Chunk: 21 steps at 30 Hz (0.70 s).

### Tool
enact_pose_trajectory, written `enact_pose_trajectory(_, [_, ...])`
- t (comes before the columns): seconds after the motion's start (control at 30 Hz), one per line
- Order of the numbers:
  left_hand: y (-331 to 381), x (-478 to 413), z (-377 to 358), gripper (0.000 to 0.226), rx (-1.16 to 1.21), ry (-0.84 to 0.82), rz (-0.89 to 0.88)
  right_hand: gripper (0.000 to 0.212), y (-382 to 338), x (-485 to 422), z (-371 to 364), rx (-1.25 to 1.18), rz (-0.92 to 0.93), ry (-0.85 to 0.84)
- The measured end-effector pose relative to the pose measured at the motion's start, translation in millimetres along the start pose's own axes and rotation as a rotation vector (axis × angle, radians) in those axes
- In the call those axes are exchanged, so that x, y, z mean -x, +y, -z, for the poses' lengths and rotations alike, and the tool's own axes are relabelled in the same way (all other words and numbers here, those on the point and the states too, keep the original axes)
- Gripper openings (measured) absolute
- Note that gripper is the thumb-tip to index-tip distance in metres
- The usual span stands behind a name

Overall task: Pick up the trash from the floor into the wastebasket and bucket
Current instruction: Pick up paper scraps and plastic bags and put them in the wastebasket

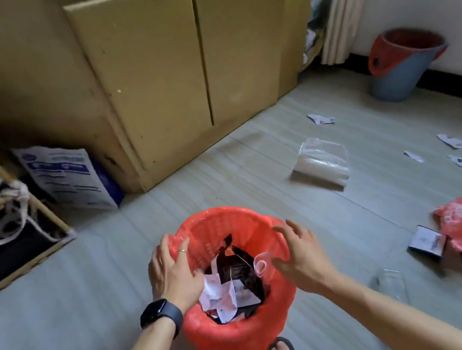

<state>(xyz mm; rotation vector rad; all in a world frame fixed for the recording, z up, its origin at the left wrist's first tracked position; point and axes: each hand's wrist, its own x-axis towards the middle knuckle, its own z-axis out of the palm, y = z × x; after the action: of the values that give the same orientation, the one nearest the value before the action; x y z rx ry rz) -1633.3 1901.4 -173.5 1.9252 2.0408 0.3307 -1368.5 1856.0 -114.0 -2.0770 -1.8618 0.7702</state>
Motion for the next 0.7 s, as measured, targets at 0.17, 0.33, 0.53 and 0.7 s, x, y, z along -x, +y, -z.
enact_pose_trajectory(0.17, [7, 9, -26, 0.099, 0.127, -0.031, 0.076, 0.049, 23, 21, -24, -0.189, -0.259, -0.097])
enact_pose_trajectory(0.33, [39, -9, -39, 0.093, 0.221, -0.120, 0.004, 0.048, 66, 11, -15, -0.287, -0.347, 0.070])
enact_pose_trajectory(0.53, [122, -25, -41, 0.088, 0.083, -0.209, -0.037, 0.046, 115, 21, 25, -0.320, -0.455, 0.165])
enact_pose_trajectory(0.7, [220, 2, -8, 0.062, 0.047, -0.282, -0.247, 0.048, 124, 71, 93, -0.056, -0.361, 0.106])
